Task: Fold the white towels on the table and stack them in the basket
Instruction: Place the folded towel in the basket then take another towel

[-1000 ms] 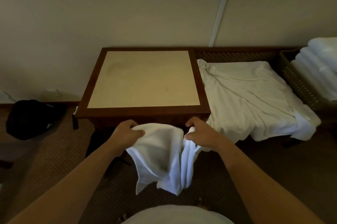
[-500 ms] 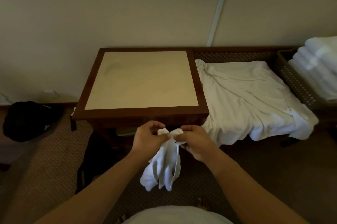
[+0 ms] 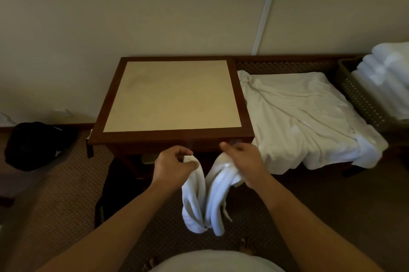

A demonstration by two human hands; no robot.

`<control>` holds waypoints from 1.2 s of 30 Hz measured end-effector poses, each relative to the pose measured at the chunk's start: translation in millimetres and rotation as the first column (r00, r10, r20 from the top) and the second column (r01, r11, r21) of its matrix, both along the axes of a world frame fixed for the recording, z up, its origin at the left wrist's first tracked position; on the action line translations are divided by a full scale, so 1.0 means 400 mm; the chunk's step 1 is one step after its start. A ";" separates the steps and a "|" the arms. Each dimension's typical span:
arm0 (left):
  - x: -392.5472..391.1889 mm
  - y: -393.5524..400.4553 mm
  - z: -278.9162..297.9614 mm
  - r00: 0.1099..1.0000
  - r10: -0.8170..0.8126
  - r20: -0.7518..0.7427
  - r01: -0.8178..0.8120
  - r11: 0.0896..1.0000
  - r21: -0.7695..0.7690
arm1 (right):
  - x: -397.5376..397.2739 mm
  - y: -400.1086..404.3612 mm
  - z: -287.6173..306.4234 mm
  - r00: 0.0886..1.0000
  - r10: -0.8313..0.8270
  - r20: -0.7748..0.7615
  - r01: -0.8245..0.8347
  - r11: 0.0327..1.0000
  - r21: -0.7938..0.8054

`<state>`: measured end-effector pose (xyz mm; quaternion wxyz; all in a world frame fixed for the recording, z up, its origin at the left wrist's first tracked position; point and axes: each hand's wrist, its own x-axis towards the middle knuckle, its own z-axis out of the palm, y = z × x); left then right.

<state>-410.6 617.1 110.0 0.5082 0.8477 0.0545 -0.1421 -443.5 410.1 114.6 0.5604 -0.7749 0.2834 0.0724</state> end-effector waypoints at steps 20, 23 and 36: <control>-0.053 -0.077 -0.006 0.996 0.045 0.077 -0.033 0.987 -0.155 | -0.038 0.071 -0.024 0.980 -0.198 -0.004 0.159 0.777 0.609; -0.060 -0.076 -0.005 0.994 0.023 0.111 -0.004 0.986 -0.167 | -0.042 0.073 -0.023 0.972 -0.233 -0.012 0.189 0.755 0.628; -0.085 -0.086 0.022 0.944 0.048 0.327 0.006 0.987 -0.163 | -0.022 0.089 -0.002 0.983 -0.162 0.085 0.112 0.900 0.420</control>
